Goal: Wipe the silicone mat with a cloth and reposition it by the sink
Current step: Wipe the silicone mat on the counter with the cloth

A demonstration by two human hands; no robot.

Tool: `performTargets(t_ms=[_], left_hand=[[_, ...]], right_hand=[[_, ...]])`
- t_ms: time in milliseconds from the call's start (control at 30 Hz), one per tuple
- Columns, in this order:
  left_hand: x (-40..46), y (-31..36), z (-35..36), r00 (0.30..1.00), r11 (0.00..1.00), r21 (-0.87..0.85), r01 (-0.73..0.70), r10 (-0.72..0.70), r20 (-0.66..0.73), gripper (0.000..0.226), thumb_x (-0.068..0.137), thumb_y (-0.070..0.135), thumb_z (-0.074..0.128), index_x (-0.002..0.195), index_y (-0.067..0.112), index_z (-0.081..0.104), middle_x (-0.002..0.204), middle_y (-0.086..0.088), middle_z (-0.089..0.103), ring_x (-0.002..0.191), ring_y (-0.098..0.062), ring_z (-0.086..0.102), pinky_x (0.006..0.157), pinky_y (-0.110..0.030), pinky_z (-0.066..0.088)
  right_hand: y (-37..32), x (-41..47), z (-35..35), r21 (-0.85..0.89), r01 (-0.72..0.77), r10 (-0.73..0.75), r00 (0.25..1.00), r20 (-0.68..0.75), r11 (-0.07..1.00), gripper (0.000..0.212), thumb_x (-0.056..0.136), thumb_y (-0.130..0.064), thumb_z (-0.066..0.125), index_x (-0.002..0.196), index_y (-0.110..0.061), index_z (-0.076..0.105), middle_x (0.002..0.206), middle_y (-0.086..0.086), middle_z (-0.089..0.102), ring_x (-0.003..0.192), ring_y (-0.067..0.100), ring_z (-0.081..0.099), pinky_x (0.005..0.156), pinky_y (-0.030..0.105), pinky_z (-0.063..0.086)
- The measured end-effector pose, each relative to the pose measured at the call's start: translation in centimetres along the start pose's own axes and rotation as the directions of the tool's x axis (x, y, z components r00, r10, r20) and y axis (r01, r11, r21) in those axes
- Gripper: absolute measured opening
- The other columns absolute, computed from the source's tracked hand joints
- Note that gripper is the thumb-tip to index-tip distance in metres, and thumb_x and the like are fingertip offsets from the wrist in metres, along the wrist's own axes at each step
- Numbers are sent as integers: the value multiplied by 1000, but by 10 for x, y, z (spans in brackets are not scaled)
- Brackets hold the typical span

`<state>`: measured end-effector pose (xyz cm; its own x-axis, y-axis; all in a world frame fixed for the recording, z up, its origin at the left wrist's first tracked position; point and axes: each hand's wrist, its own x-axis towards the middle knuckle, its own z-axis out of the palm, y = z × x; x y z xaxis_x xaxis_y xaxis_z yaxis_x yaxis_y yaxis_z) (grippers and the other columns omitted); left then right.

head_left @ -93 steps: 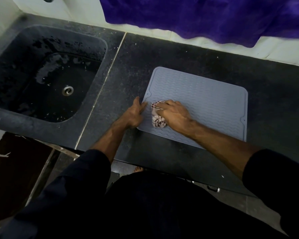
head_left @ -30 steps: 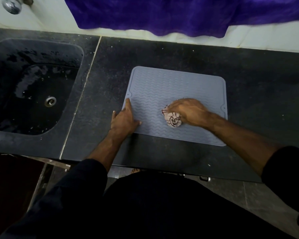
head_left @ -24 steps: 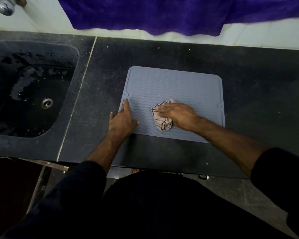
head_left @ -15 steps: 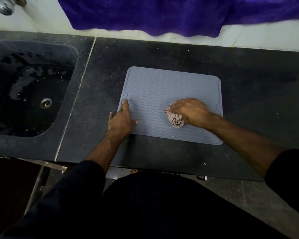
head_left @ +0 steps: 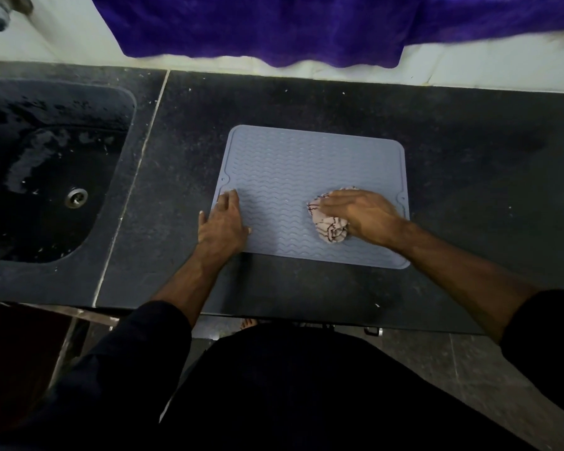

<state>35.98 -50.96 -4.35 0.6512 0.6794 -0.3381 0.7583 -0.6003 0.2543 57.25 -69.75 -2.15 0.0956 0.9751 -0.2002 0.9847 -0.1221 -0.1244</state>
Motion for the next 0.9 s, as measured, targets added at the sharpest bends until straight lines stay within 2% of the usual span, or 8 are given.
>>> performTargets(t_ms=[67, 133, 267, 567, 667, 800, 900], left_hand=[[-1, 8, 4, 998, 997, 49, -67, 67, -1, 87, 92, 40, 57, 154, 21, -2, 162, -6, -5, 148, -29, 0, 118, -53, 5], [-3, 20, 10, 991, 991, 21, -130, 129, 43, 90, 90, 49, 56, 153, 28, -5, 161, -3, -12, 148, -29, -7, 117, -53, 3], [-4, 32, 24, 979, 991, 10, -133, 130, 154, 96, 83, 63, 57, 152, 37, -6, 160, -1, -18, 146, -36, -13, 114, -61, 6], [-2, 30, 25, 980, 992, -10, -124, 124, 153, 96, 83, 60, 60, 152, 38, -3, 160, 0, -17, 146, -36, -12, 114, -63, 8], [0, 32, 24, 981, 994, -12, -107, 107, 159, 96, 83, 57, 62, 152, 37, -2, 160, -1, -17, 146, -36, -12, 113, -64, 8], [0, 32, 24, 982, 995, -27, -98, 101, 160, 97, 83, 55, 64, 153, 37, -1, 160, -1, -17, 146, -35, -13, 114, -63, 7], [-1, 31, 24, 982, 994, -44, -104, 109, 154, 97, 83, 53, 64, 153, 36, -1, 160, -1, -17, 146, -35, -12, 114, -63, 7]], right_hand=[[-9, 1, 7, 3, 8, -8, 1000, -23, 1000, 58, 81, -11, 68, 135, -19, 50, 145, 3, 46, 137, 23, 38, 114, 39, 25], [-14, -1, 14, 12, -3, 4, 999, -50, 1000, 57, 81, -5, 65, 135, -18, 50, 146, 3, 44, 137, 24, 37, 114, 40, 24], [-12, -4, 19, 13, -1, 2, 997, -75, 1000, 59, 78, -1, 67, 133, -17, 52, 144, 3, 47, 135, 25, 40, 112, 40, 26], [28, -34, 9, 0, -40, 40, 999, -6, 999, 54, 75, -16, 74, 127, -20, 59, 132, 4, 59, 125, 25, 51, 105, 41, 41], [21, -24, 7, -11, -13, 12, 999, -42, 1000, 60, 77, -17, 74, 133, -19, 53, 139, 4, 53, 131, 24, 46, 109, 39, 33], [13, -22, 17, -16, -8, 8, 1000, -20, 1000, 56, 84, -5, 61, 136, -22, 49, 148, 0, 42, 138, 21, 35, 115, 40, 25], [26, -32, 11, -6, -63, 63, 998, -2, 998, 52, 83, -17, 68, 133, -21, 53, 142, 1, 50, 133, 21, 42, 111, 37, 30]])
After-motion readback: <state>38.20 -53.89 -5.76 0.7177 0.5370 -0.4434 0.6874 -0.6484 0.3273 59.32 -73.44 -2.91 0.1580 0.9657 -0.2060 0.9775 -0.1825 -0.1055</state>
